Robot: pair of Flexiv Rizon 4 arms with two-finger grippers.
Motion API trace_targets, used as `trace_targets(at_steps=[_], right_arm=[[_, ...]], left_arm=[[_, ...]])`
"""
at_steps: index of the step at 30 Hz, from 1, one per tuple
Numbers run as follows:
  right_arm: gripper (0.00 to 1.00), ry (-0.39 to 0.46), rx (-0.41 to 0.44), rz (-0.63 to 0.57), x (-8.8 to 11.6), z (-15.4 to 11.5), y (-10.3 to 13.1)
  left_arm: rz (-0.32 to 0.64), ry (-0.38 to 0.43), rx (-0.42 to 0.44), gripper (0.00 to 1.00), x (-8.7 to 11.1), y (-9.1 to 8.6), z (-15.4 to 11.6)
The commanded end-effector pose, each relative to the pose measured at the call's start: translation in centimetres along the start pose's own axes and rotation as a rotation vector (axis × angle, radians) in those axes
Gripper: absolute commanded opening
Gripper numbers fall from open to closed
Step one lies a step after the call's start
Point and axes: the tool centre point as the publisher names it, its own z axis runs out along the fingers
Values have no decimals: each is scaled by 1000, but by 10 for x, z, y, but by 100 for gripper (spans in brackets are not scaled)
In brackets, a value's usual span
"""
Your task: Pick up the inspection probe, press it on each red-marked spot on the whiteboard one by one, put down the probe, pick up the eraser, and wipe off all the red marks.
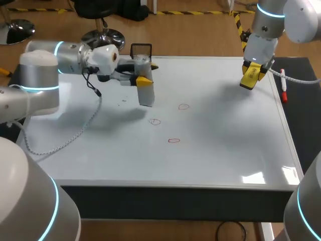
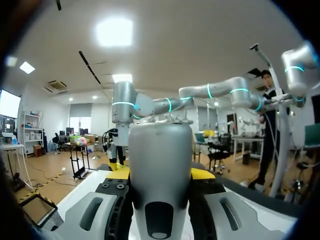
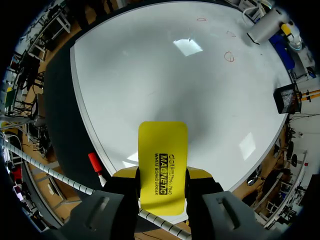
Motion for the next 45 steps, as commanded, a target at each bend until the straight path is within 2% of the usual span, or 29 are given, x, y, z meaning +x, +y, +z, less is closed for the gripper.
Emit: trace_targets(at_steps=[1,11,18,29,37,45], right_arm=[[0,3,0,-2,0,-1,-1],[0,3,0,-2,0,-1,-1],[0,3,0,-2,0,-1,-1],[0,3,0,-2,0,-1,-1],[0,3,0,-2,0,-1,-1],[0,3,0,-2,0,-1,-1]], left_arm=[[17,-35,-25,0,-5,-14,-21],[59,-153,-61,0,-43,-33,-79],[71,-231,-74,0,-58,-40,-119],[57,-300,-73,0,-61,-30,-165],[62,-305,-65,0,-63,-27,-187],[64,-330,-70,0,-65,-32,-195]])
